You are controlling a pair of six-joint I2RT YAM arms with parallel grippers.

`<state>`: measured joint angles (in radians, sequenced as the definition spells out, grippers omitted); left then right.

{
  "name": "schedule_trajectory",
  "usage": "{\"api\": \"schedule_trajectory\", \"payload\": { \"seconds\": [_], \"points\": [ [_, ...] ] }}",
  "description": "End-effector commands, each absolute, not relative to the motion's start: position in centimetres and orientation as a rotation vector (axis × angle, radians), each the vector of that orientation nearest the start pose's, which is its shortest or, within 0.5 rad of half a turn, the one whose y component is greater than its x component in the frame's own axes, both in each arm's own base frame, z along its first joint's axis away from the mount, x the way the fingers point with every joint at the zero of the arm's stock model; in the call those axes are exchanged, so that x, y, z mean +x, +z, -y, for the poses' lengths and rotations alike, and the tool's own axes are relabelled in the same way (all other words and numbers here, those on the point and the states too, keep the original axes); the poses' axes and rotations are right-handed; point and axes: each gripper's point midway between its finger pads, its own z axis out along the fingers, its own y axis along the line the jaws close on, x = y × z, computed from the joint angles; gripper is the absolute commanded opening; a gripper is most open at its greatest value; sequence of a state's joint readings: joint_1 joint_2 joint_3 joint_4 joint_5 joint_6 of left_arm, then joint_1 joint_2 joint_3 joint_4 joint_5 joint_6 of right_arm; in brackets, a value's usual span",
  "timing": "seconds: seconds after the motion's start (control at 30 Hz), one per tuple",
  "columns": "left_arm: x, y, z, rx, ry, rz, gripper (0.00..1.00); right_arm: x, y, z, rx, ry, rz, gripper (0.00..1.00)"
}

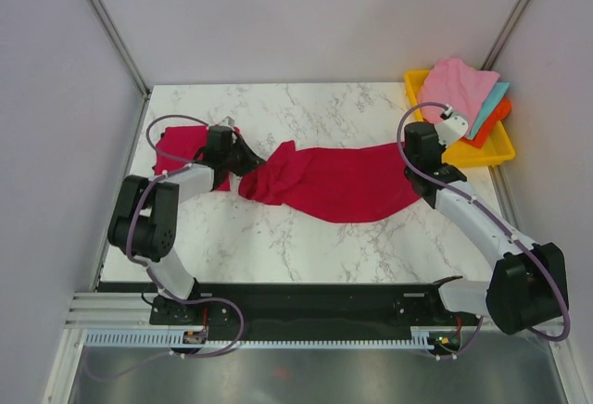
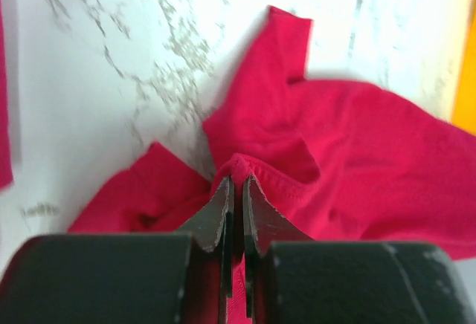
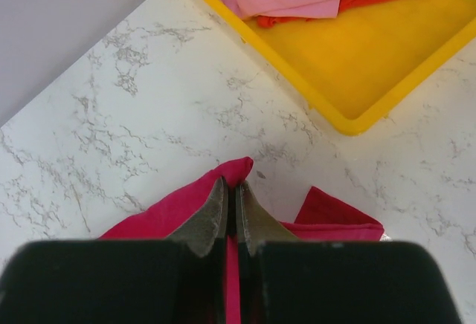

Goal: Fold and stack the t-shirts
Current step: Flatten the tshirt out

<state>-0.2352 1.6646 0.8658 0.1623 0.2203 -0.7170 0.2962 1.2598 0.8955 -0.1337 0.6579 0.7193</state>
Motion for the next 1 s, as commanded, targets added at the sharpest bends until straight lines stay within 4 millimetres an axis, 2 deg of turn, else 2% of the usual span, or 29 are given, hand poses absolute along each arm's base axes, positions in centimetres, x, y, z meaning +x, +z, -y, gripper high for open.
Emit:
{"api": "schedule_trajectory", "payload": {
  "seconds": [0.0,0.1,0.13,0.2,0.23,0.37,0.4,0.43,0.47,0.5,0.53,0.6,0.67,0.7,0.77,0.8,0.87,0.9,0.97],
  "points": [
    [43.3,7.2,15.8,-0.478,-0.747,-2.293,0.02,38.9,18.4,-3.8,0.777,0.029,-1.824,0.00],
    [44.5,7.0,13.6,-0.606,-0.731,-2.271,0.02,39.3,17.4,-5.6,0.730,0.069,-1.855,0.00],
    [44.9,6.9,12.5,-0.648,-0.709,-2.262,0.02,39.3,17.5,-6.8,0.695,0.086,-1.862,0.00],
    [45.4,6.8,10.8,-0.720,-0.625,-2.259,0.02,39.6,17.0,-8.2,0.651,0.070,-1.884,0.00],
    [45.3,6.2,9.6,-0.773,-0.573,-2.273,0.02,39.6,16.9,-10.2,0.604,0.086,-1.901,0.00],
    [45.9,5.3,5.4,-0.904,-0.390,-2.289,0.02,39.8,16.6,-14.5,0.496,0.156,-1.934,0.00],
    [46.1,5.8,4.5,-0.915,-0.355,-2.301,0.02,39.6,16.2,-15.7,0.457,0.211,-1.965,0.00],
    [46.2,5.7,2.5,-0.954,-0.291,-2.295,0.02,39.7,16.0,-16.7,0.429,0.251,-1.968,0.00],
    [46.0,5.4,1.4,-0.975,-0.216,-2.303,0.02,40.0,16.3,-17.4,0.414,0.289,-1.959,0.00],
    [46.2,5.9,-1.0,-1.037,-0.167,-2.271,0.02,39.9,16.3,-17.9,0.396,0.311,-1.964,0.00],
    [45.2,5.6,-3.0,-1.115,-0.113,-2.262,0.02,39.9,16.2,-18.6,0.371,0.336,-1.976,0.00],
    [43.7,6.3,-5.5,-1.243,-0.038,-2.176,0.02,39.9,16.3,-18.9,0.360,0.351,-1.976,0.00],
    [42.7,7.5,-8.0,-1.296,0.059,-2.085,0.02,39.9,16.6,-18.7,0.363,0.350,-1.968,0.00],
    [42.6,9.5,-8.6,-1.277,0.076,-2.034,0.02,39.9,16.7,-18.6,0.367,0.348,-1.965,0.00],
    [42.2,11.3,-9.6,-1.281,0.124,-1.966,0.02,39.8,17.0,-18.1,0.387,0.333,-1.949,0.00],
    [42.1,12.6,-9.8,-1.276,0.123,-1.932,0.02,39.8,17.2,-17.9,0.396,0.326,-1.942,0.00],
    [42.2,13.9,-10.4,-1.232,0.158,-1.918,0.02,39.6,17.3,-17.0,0.420,0.301,-1.928,0.00],
    [42.9,15.2,-10.4,-1.194,0.149,-1.911,0.02,39.6,17.3,-16.9,0.425,0.298,-1.926,0.00],
    [44.3,16.6,-9.1,-1.097,0.081,-1.948,0.02,39.6,17.5,-16.1,0.453,0.291,-1.918,0.00]
  ]
}}
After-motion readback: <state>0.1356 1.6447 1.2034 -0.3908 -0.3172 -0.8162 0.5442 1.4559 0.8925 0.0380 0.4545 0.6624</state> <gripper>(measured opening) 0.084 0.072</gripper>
